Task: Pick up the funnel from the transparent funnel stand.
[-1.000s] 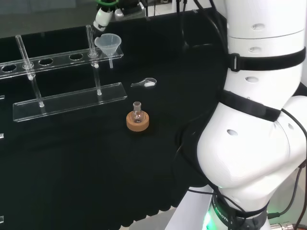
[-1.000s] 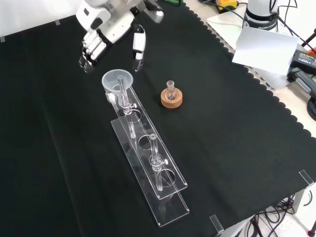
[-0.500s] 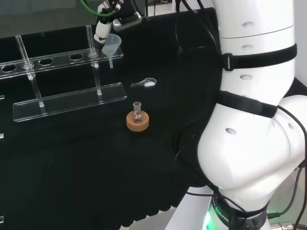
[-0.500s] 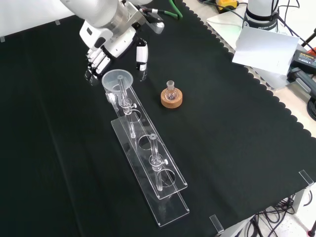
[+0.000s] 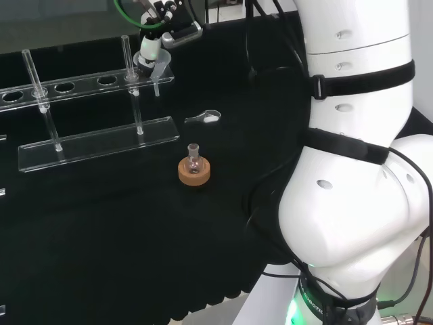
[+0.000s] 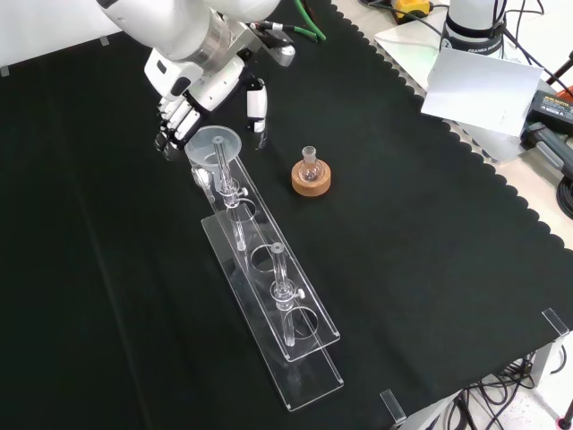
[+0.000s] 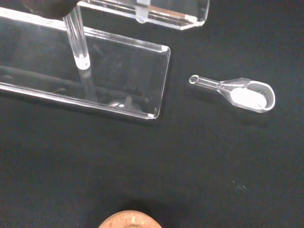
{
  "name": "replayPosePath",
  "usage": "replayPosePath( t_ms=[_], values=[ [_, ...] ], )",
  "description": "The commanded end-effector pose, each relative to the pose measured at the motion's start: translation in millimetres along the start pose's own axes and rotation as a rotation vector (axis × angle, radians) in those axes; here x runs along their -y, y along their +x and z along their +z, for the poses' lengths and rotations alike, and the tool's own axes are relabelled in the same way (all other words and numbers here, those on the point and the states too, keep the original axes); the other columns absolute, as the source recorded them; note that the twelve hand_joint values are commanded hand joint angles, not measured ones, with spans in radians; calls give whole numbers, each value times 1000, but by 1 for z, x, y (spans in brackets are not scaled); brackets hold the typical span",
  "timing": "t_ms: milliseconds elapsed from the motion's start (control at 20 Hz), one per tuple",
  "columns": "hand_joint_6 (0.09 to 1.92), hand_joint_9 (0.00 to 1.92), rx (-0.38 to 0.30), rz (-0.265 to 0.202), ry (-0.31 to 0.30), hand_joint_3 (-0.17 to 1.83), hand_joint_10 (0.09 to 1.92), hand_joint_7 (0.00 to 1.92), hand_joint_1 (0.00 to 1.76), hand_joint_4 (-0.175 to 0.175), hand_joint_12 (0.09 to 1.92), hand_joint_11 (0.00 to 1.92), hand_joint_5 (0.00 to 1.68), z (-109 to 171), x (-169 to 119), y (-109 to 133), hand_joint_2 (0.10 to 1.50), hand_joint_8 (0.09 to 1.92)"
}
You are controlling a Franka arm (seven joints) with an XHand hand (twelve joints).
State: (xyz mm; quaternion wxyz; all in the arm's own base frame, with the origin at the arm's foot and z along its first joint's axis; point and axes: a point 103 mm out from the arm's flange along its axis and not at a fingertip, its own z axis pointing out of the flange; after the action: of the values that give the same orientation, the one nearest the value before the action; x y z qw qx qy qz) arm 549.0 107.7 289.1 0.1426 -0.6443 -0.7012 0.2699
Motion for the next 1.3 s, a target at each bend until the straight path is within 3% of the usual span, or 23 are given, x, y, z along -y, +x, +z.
replayPosePath(
  t_ms=[50, 650, 1100, 1300],
  values=[
    [87, 0, 18, 3, 4, -175, 698, 0, 730, -53, 1516, 78, 0, 4, -4, 0, 841, 87],
    [87, 12, 18, 0, -24, -175, 881, 36, 768, -54, 1492, 158, 0, 11, -11, -2, 834, 87],
    [87, 190, 28, 9, -19, -175, 843, 106, 759, -48, 1467, 215, 16, 12, -14, -1, 852, 116],
    [87, 288, 37, 21, -27, -175, 778, 35, 748, -41, 1452, 237, 72, 14, -16, 0, 881, 454]
  ],
)
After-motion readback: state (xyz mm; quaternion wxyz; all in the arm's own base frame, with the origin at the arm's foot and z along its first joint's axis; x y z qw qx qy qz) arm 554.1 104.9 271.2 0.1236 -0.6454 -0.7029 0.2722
